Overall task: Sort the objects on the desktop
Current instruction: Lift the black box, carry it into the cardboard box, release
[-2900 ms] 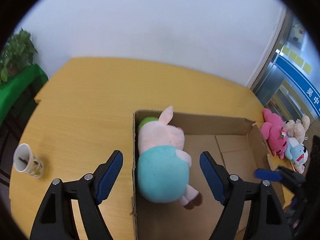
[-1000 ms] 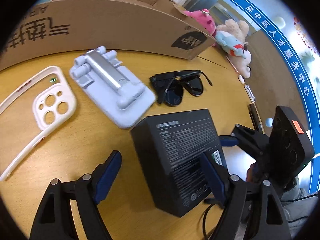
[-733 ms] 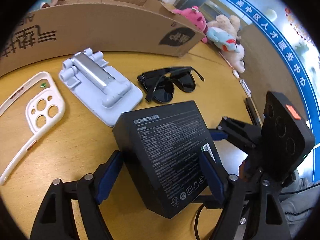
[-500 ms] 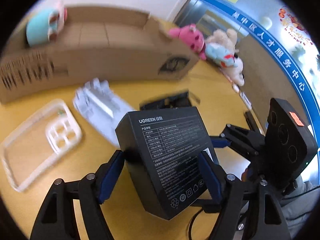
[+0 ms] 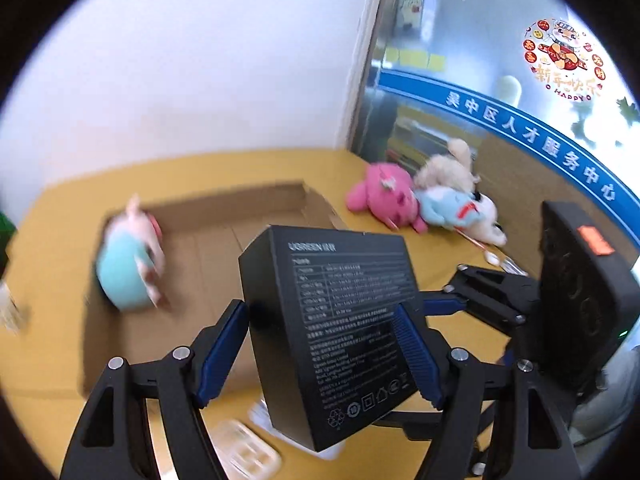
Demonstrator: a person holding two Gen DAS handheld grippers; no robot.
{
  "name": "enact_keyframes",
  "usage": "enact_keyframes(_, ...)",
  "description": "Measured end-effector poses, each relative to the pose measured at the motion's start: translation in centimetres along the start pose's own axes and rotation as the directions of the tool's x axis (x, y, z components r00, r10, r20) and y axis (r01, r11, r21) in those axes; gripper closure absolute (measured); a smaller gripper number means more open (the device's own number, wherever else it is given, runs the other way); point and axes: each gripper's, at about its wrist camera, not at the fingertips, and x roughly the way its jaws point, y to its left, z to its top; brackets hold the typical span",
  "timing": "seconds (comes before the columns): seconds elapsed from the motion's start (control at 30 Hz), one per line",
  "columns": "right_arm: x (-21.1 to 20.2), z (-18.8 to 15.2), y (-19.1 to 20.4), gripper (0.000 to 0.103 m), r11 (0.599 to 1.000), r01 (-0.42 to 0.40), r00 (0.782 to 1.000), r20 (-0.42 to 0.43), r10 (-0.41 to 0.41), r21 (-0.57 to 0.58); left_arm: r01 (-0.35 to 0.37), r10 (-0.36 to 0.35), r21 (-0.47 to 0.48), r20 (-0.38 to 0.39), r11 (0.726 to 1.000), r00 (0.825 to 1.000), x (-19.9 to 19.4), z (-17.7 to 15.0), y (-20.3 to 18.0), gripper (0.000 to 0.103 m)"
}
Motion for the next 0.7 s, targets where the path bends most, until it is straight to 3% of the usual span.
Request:
enact_keyframes(0.27,1.9,7.0,-2.4,0.024,0.998,0.045,0.996,0.081,-0.042,-0.041,-0.045,0.043,0.018,0.104,0.999,0.994,-0.3,5.8,3.4,0.029)
enact_keyframes(0.4,3.3,9.7,-4.1,0.024,0.999,0.039,0.993,0.11,-0.036,-0.027,-0.025,0.028,-0.019,0.146,1.0,0.989,0.7,8.2,5.7,0.029)
enact_keyframes(0.7,9.1,13.5,-7.5,0.024,0.997,0.061,0.995,0.077,-0.058,-0.04,-0.038,0.045,-0.052,0.133,0.998,0.99,5.7,11.5,10.2,0.028)
